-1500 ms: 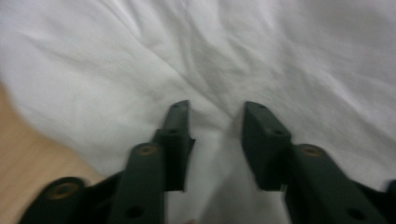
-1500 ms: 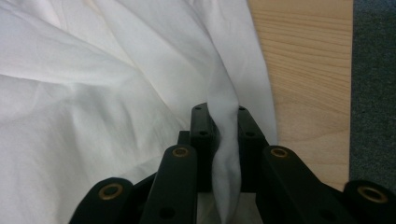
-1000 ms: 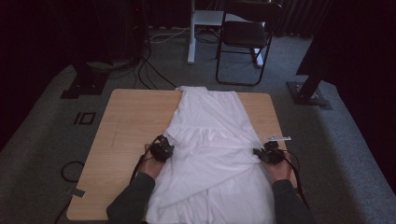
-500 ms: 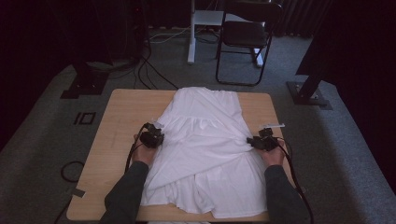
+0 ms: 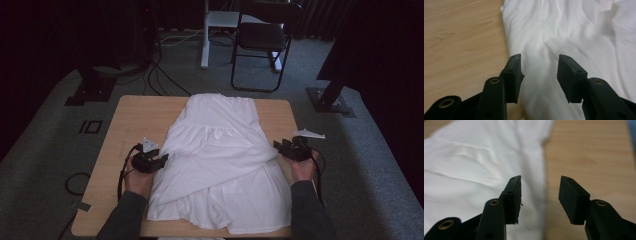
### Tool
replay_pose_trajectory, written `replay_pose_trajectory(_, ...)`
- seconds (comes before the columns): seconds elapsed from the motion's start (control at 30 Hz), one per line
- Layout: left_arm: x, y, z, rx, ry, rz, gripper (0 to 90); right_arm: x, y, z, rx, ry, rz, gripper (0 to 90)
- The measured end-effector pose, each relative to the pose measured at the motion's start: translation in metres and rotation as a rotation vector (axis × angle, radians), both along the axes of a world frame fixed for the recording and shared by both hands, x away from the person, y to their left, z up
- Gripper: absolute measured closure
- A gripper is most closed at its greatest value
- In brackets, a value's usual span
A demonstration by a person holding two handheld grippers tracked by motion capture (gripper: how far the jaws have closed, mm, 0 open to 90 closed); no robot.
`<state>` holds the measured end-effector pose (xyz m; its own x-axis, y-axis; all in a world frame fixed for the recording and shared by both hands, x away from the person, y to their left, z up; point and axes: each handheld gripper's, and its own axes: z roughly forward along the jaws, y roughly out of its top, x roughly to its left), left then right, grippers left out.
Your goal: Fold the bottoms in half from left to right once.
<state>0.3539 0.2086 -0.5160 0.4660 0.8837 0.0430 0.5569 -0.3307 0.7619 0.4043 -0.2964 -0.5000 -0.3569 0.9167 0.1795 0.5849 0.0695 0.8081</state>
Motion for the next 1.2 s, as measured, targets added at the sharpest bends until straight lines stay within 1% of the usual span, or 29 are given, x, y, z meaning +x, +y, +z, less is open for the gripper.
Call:
replay_pose_trajectory(0.07,-0.008,0.0,-0.002,0.015,0.008,-0.014,52.5,0.006,0.019,0.001,-0.02,-0.001,0.052,53.0)
replay_pose_trajectory(0.1,-0.008,0.0,-0.002,0.015,0.008,-0.014,51.9,0.009,0.029,-0.001,-0.031,0.003,0.074,54.0)
replay_pose_trajectory(0.13,-0.017,0.001,-0.005,0.012,0.003,-0.024,51.9,0.013,0.038,-0.003,-0.039,0.011,0.099,55.1)
replay_pose_trajectory(0.17,-0.021,0.001,-0.006,0.007,0.006,-0.035,51.9,0.018,0.048,-0.005,-0.05,0.015,0.118,57.7)
replay_pose_trajectory(0.2,-0.023,0.001,-0.007,0.014,0.007,-0.04,51.5,0.022,0.057,-0.008,-0.06,0.02,0.144,61.5)
replay_pose_trajectory(0.23,-0.023,0.001,-0.007,0.014,0.007,-0.04,50.9,0.022,0.057,-0.008,-0.06,0.02,0.144,61.5)
replay_pose_trajectory(0.27,-0.023,0.001,-0.007,0.014,0.007,-0.04,50.9,0.026,0.064,-0.01,-0.063,0.027,0.164,61.5)
replay_pose_trajectory(0.3,-0.029,0.003,-0.009,0.009,0.006,-0.039,50.9,0.026,0.064,-0.01,-0.063,0.027,0.164,63.0)
replay_pose_trajectory(0.33,-0.031,0.004,-0.009,0.002,0.012,-0.038,50.9,0.037,0.084,-0.016,-0.086,0.044,0.2,60.8)
replay_pose_trajectory(0.37,-0.034,0.004,-0.01,-0.003,0.011,-0.038,50.9,0.042,0.09,-0.018,-0.087,0.047,0.21,57.7)
replay_pose_trajectory(0.4,-0.037,0.005,-0.01,-0.008,0.014,-0.042,50.6,0.049,0.102,-0.021,-0.083,0.059,0.228,52.7)
replay_pose_trajectory(0.47,-0.04,0.005,-0.01,-0.018,0.019,-0.049,50.2,0.049,0.102,-0.021,-0.083,0.059,0.228,52.7)
replay_pose_trajectory(0.5,-0.047,0.006,-0.01,-0.027,0.02,-0.059,49.5,0.057,0.114,-0.027,-0.105,0.073,0.247,48.2)
replay_pose_trajectory(0.53,-0.055,0.007,-0.011,-0.043,0.027,-0.072,49.2,0.059,0.117,-0.03,-0.114,0.081,0.256,46.9)
replay_pose_trajectory(0.57,-0.06,0.007,-0.013,-0.058,0.033,-0.077,49.1,0.062,0.12,-0.034,-0.119,0.097,0.265,46.6)
replay_pose_trajectory(0.6,-0.065,0.007,-0.015,-0.056,0.039,-0.083,48.8,0.064,0.122,-0.038,-0.134,0.119,0.27,49.7)
replay_pose_trajectory(0.63,-0.069,0.007,-0.018,-0.05,0.044,-0.088,48.3,0.065,0.123,-0.041,-0.157,0.132,0.281,60.0)
replay_pose_trajectory(0.67,-0.073,0.008,-0.02,-0.046,0.051,-0.094,47.9,0.064,0.124,-0.042,-0.167,0.145,0.305,69.7)
replay_pose_trajectory(0.7,-0.078,0.009,-0.022,-0.048,0.058,-0.098,47.7,0.061,0.124,-0.042,-0.184,0.142,0.32,78.6)
replay_pose_trajectory(0.73,-0.078,0.009,-0.022,-0.048,0.058,-0.098,47.6,0.056,0.123,-0.04,-0.204,0.125,0.33,84.4)
replay_pose_trajectory(0.77,-0.085,0.013,-0.025,-0.064,0.063,-0.105,47.5,0.049,0.12,-0.036,-0.205,0.11,0.337,88.1)
replay_pose_trajectory(0.83,-0.092,0.017,-0.027,-0.072,0.073,-0.114,47.1,0.035,0.112,-0.029,-0.204,0.074,0.351,88.6)
replay_pose_trajectory(0.87,-0.092,0.017,-0.027,-0.072,0.073,-0.114,45.9,0.035,0.112,-0.029,-0.204,0.074,0.351,88.6)
replay_pose_trajectory(0.9,-0.101,0.02,-0.03,-0.095,0.087,-0.137,45.7,0.015,0.099,-0.019,-0.201,0.031,0.358,88.9)
replay_pose_trajectory(0.97,-0.109,0.021,-0.032,-0.093,0.093,-0.15,44.4,-0.004,0.084,-0.012,-0.174,0.002,0.356,88.9)
replay_pose_trajectory(1.03,-0.118,0.021,-0.034,-0.094,0.094,-0.16,43.0,-0.02,0.07,-0.007,-0.14,-0.016,0.349,88.9)
replay_pose_trajectory(1.1,-0.124,0.021,-0.035,-0.089,0.096,-0.167,41.4,-0.042,0.052,-0.003,-0.115,-0.045,0.332,88.9)
replay_pose_trajectory(1.17,-0.126,0.02,-0.035,-0.088,0.091,-0.171,40.6,-0.061,0.037,-0.003,-0.087,-0.061,0.322,88.9)
replay_pose_trajectory(1.2,-0.128,0.021,-0.035,-0.083,0.092,-0.174,40.6,-0.061,0.037,-0.003,-0.087,-0.061,0.322,88.9)
